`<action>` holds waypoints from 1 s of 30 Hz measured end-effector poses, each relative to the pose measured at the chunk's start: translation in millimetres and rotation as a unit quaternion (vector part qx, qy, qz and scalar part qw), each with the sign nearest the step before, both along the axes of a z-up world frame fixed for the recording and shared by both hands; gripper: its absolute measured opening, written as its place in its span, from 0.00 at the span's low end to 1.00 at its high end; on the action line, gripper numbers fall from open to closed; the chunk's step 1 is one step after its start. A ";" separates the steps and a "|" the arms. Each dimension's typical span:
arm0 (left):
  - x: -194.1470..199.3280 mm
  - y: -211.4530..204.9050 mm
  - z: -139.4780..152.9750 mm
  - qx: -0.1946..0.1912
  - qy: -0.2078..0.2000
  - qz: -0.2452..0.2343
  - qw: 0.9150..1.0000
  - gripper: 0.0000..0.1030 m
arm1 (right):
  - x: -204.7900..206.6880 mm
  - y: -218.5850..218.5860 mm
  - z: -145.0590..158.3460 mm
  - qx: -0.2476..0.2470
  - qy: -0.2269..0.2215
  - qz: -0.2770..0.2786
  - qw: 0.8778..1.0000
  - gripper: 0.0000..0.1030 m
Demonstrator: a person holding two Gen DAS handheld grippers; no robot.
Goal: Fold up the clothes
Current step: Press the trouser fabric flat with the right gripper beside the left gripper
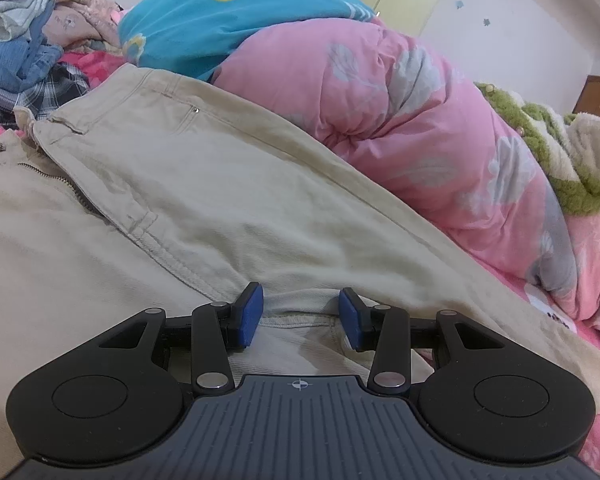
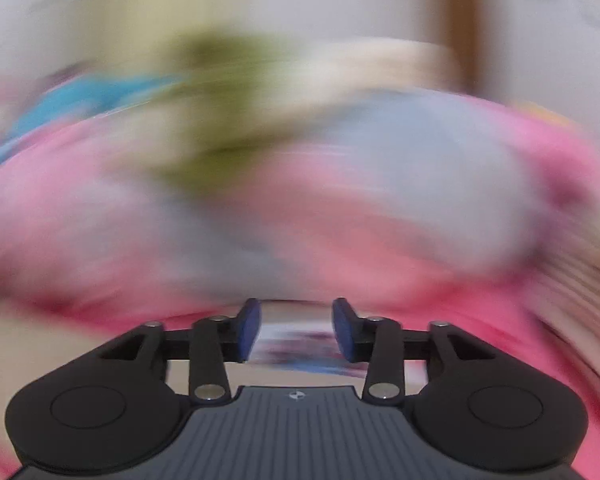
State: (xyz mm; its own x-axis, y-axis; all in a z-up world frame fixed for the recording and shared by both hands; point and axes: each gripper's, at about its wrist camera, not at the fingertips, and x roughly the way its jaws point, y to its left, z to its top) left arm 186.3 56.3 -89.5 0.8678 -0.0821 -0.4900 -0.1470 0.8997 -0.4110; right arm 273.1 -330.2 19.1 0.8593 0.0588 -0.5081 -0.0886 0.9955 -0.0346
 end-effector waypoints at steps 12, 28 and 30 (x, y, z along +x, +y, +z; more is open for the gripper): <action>-1.1 2.8 -3.1 -0.015 -0.010 0.000 1.000 0.43 | 132.6 293.9 -81.4 -0.134 0.104 0.366 0.915 0.64; -1.1 5.9 -3.3 -0.028 -0.010 0.003 1.000 0.44 | 146.6 331.6 -128.5 -0.237 0.068 0.282 0.927 0.12; -1.3 6.4 -2.9 -0.030 -0.010 0.003 0.999 0.44 | 144.5 332.0 -129.0 -0.243 0.052 0.268 0.931 0.34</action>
State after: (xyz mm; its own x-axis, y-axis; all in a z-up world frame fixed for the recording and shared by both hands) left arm 185.0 62.7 -92.4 0.8779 -0.1054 -0.4670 -0.1440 0.8721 -0.4676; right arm 417.7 1.8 -109.9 0.7171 0.2062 -0.6658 -0.5961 0.6764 -0.4326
